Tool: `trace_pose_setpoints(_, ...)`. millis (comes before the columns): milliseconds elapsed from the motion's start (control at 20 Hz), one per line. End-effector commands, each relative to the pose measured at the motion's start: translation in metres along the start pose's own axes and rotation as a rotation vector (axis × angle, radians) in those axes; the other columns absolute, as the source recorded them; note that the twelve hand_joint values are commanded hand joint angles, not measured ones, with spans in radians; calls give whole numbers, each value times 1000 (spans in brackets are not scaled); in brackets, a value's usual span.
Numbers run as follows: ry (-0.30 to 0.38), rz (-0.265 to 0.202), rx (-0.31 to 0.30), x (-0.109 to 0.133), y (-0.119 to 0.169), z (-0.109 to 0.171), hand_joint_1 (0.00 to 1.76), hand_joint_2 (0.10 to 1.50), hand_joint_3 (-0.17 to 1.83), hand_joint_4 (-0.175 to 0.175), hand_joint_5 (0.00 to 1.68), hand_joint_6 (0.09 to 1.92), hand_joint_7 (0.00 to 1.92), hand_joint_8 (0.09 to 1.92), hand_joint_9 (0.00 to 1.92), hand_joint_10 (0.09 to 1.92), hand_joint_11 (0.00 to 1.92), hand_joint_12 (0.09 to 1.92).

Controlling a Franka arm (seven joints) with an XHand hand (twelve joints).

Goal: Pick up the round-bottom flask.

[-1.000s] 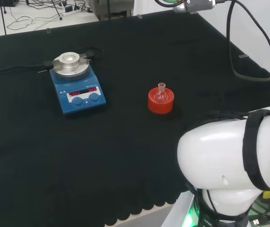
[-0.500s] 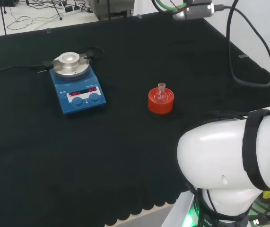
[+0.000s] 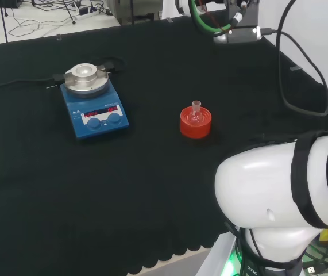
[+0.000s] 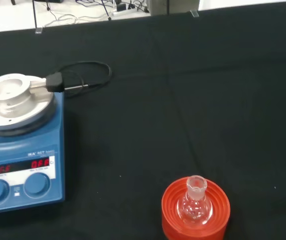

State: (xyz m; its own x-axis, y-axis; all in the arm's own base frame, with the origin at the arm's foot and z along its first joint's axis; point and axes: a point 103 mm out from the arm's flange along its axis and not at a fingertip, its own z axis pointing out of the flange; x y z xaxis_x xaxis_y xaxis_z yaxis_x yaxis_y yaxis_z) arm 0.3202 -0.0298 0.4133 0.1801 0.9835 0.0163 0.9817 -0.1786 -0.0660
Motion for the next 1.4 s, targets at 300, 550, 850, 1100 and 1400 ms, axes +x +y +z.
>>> trace_pose_setpoints(300,63,37,42,-45,69,76,224,1258,269,-14,372,329,197,599,346,667,144,1372)
trace_pose_setpoints(550,108,56,12,-63,84,115,387,1165,243,-23,419,324,252,644,433,691,174,1379)
trace_pose_setpoints(850,156,75,32,-66,89,158,528,1065,271,-41,529,329,299,695,509,685,234,1370)
trace_pose_setpoints(1100,209,78,84,-62,93,196,587,983,325,-43,545,332,304,704,522,674,247,1366)
trace_pose_setpoints(1400,231,78,134,-55,97,233,709,884,387,-39,569,347,300,709,523,675,249,1366)
